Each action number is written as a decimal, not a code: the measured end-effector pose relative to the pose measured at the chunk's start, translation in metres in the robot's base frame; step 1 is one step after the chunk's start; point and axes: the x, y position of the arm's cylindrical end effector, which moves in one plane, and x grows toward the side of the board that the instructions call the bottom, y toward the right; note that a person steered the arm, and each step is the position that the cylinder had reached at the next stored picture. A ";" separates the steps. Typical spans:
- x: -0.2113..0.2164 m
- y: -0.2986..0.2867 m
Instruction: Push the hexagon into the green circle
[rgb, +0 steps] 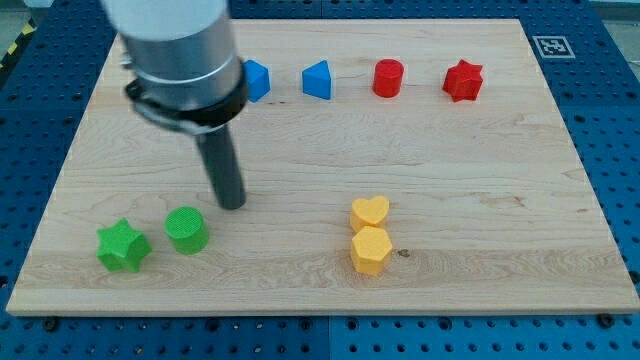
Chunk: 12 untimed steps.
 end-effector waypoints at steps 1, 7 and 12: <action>-0.019 0.079; 0.077 0.156; 0.055 0.054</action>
